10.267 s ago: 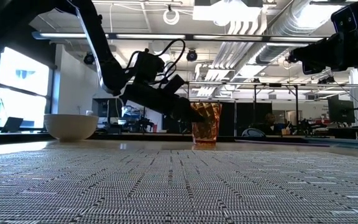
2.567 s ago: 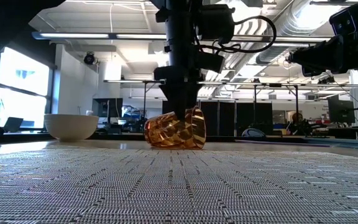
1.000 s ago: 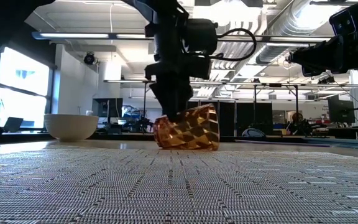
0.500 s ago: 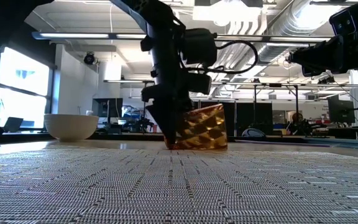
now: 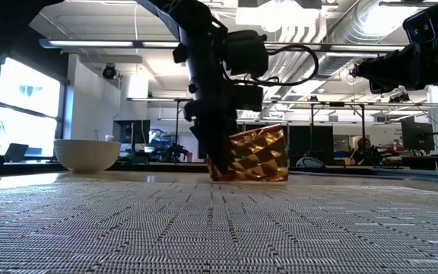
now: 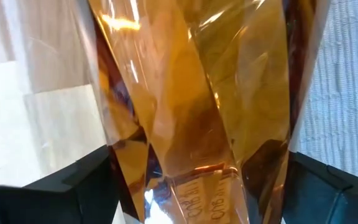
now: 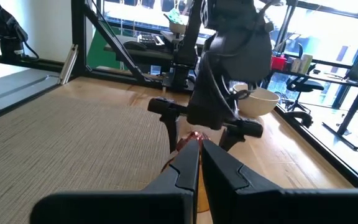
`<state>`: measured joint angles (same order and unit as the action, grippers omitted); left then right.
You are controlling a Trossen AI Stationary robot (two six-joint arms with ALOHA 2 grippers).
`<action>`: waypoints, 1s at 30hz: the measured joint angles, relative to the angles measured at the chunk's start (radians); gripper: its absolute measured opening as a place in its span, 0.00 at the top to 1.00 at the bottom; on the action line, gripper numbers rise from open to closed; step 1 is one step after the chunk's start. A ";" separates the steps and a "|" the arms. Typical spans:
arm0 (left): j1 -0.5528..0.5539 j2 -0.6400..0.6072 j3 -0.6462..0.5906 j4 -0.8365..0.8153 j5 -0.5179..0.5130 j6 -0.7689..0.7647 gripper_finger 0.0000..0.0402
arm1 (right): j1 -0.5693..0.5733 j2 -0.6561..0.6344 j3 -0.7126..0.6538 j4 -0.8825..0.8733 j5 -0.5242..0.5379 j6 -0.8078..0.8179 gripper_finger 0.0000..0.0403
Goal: Pick & Place Utensil
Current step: Put the brown cup in the top right corner of the gray mat
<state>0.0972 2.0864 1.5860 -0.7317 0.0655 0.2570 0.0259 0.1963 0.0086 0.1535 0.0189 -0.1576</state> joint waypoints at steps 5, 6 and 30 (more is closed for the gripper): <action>0.000 -0.061 0.001 -0.018 -0.054 -0.021 0.18 | 0.000 0.000 0.000 0.000 0.000 0.000 0.97; 0.000 -0.073 0.001 -0.025 -0.052 -0.030 0.18 | 0.000 0.000 0.000 0.000 0.000 0.000 0.97; -0.221 -0.112 -0.650 1.560 -0.014 -0.296 0.18 | 0.000 0.000 0.000 0.000 0.000 0.000 0.97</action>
<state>-0.1241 1.9744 0.9365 0.8282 0.0512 -0.0387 0.0261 0.1963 0.0083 0.1539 0.0186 -0.1574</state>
